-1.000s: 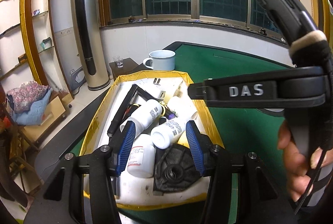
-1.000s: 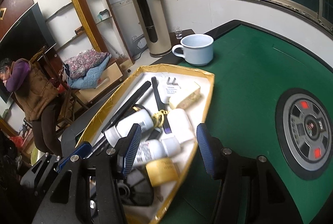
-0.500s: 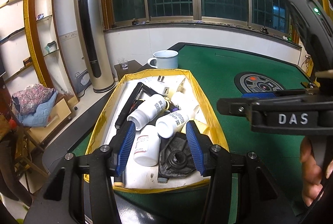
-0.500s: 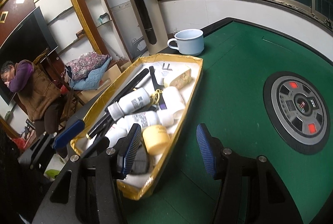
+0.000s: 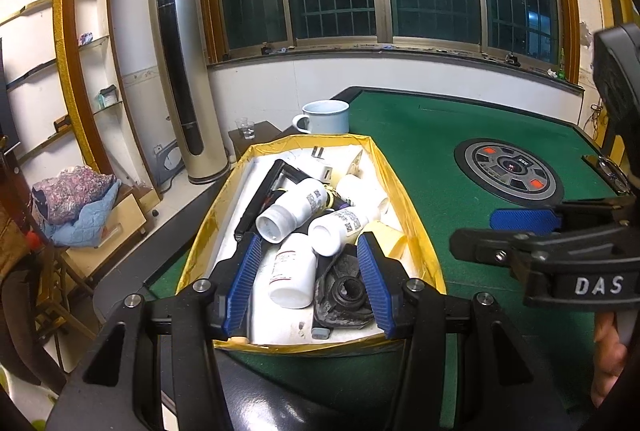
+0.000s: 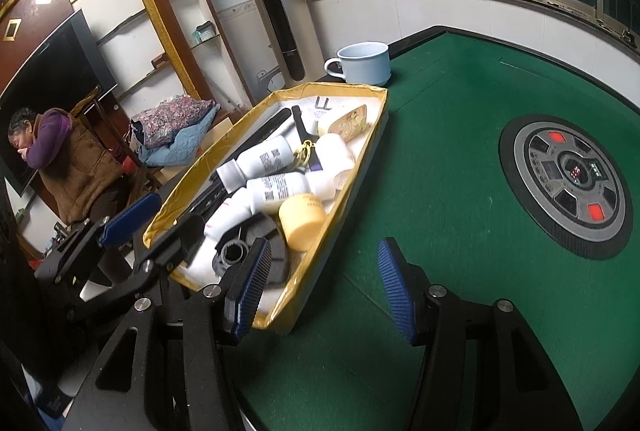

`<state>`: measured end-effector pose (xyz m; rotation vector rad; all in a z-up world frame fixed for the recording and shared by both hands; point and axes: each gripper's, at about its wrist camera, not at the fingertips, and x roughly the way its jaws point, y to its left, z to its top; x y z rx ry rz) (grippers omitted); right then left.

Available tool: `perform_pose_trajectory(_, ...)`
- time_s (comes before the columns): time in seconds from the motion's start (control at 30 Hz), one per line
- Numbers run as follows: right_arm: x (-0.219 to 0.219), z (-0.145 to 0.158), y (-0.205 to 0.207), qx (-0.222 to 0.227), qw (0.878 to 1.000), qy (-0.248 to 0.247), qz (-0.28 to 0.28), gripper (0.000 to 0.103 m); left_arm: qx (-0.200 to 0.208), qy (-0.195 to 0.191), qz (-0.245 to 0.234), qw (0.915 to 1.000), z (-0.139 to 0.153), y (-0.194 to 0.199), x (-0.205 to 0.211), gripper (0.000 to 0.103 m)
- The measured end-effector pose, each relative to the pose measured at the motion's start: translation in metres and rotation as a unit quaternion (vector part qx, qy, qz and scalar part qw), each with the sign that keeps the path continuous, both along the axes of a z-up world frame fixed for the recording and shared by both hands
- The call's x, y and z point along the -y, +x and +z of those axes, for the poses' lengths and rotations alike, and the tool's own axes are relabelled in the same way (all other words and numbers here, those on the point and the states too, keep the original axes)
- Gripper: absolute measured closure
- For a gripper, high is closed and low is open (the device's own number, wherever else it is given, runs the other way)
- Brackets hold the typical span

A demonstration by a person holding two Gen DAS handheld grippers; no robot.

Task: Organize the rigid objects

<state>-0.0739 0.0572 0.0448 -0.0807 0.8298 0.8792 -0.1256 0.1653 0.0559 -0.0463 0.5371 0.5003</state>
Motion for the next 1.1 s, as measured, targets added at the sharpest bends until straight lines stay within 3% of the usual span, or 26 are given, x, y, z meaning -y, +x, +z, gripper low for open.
perform_pose_trajectory(0.07,0.003,-0.001,-0.004,0.002,1.0,0.001,0.001,0.052,0.0,0.007,-0.003,1.0,0.001,-0.002,0.002,0.044)
perform_pose_trajectory(0.1,0.005,-0.002,-0.007,0.005,1.0,-0.001,0.002,0.052,0.0,0.011,-0.005,0.9999,0.002,-0.004,0.003,0.031)
perform_pose_trajectory(0.17,0.006,-0.004,-0.012,0.01,1.0,-0.004,0.003,0.052,0.005,0.023,-0.002,0.9997,0.004,-0.01,0.003,0.024)
perform_pose_trajectory(0.43,0.008,-0.017,-0.029,0.018,1.0,-0.011,0.014,0.05,0.012,0.057,0.006,0.9983,0.004,-0.035,0.008,0.021)
perform_pose_trajectory(0.53,0.008,-0.018,-0.035,0.032,0.999,-0.012,0.009,0.038,-0.003,0.07,0.015,0.9974,-0.004,-0.039,0.012,0.021)
perform_pose_trajectory(0.63,0.009,-0.017,-0.041,0.05,0.999,-0.009,0.008,0.037,-0.02,0.076,0.025,0.9966,-0.009,-0.039,0.015,0.021)
perform_pose_trajectory(0.8,0.005,-0.017,-0.046,0.065,0.997,-0.027,-0.003,0.037,-0.001,0.068,0.057,0.9961,-0.013,-0.051,0.015,0.021)
perform_pose_trajectory(1.0,0.005,-0.012,-0.054,0.094,0.995,-0.027,-0.008,0.037,0.006,0.036,0.059,0.9976,-0.011,-0.053,0.003,0.021)
perform_pose_trajectory(1.1,0.006,-0.013,-0.051,0.085,0.996,-0.023,-0.01,0.037,0.01,0.033,0.065,0.9973,-0.011,-0.055,0.0,0.021)
